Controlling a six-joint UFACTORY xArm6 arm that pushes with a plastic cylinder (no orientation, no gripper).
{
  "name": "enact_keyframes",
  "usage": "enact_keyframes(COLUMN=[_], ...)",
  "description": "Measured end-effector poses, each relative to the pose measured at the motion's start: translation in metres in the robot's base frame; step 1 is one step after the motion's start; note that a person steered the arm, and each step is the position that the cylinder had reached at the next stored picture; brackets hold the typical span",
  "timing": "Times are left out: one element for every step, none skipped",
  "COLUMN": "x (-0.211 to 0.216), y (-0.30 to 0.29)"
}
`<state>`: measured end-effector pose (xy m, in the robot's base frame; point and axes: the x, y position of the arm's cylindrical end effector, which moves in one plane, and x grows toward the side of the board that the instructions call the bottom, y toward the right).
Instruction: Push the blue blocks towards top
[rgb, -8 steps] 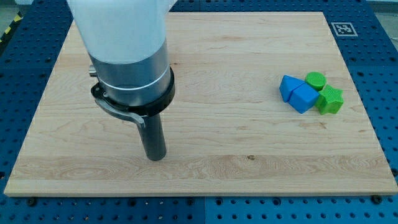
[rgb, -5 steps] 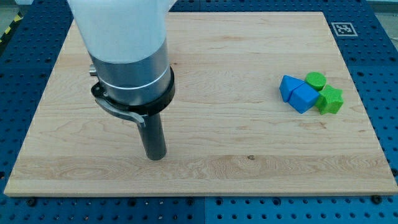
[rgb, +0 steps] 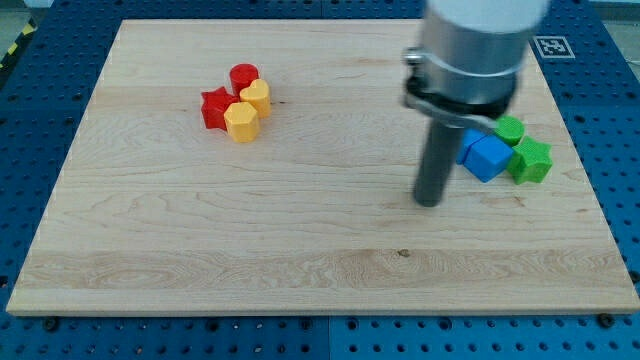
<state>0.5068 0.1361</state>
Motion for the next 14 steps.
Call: enact_keyframes(x=[0.002, 0.002, 0.002, 0.002, -0.009, -0.012, -0.015, -0.029, -0.040, -0.043, -0.048, -0.063, -0.078, -0.098], y=[0.028, 0.045, 0.067, 0.067, 0.067, 0.065, 0.065, 0.065, 0.062, 0.057, 0.045, 0.022, 0.019, 0.019])
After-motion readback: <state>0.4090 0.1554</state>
